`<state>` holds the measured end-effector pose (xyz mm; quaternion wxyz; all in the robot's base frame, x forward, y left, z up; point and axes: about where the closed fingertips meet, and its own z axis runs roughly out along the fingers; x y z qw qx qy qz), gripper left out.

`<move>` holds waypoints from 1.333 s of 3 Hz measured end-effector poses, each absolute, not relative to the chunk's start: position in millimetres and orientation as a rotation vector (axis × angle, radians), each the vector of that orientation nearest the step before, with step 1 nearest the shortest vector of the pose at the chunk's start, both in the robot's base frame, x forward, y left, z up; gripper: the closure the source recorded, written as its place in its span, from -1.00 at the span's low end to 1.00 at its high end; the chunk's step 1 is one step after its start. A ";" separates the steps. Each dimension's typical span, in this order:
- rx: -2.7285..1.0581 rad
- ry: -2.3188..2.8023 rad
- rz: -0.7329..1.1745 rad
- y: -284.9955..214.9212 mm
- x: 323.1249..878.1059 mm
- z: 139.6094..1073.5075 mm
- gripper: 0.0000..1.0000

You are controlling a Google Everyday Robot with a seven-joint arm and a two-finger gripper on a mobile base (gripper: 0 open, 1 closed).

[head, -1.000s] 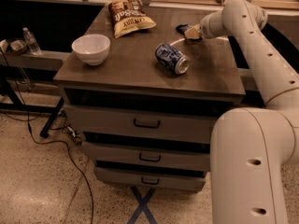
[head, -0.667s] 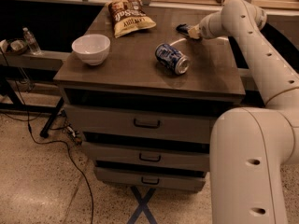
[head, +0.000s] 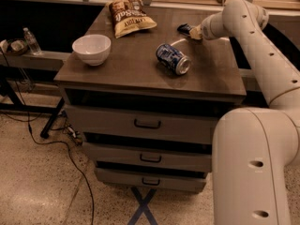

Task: Pick rxbar blueberry

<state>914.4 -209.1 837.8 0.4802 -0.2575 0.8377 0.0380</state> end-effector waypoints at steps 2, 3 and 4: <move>-0.628 2.043 0.093 -209.1 914.4 838.2 1.00; -0.628 2.043 0.093 -209.0 914.4 838.8 1.00; -0.628 2.043 0.093 -208.9 914.4 838.9 1.00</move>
Offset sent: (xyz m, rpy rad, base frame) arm -0.0647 0.1048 0.2358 0.1534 -0.4713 0.2933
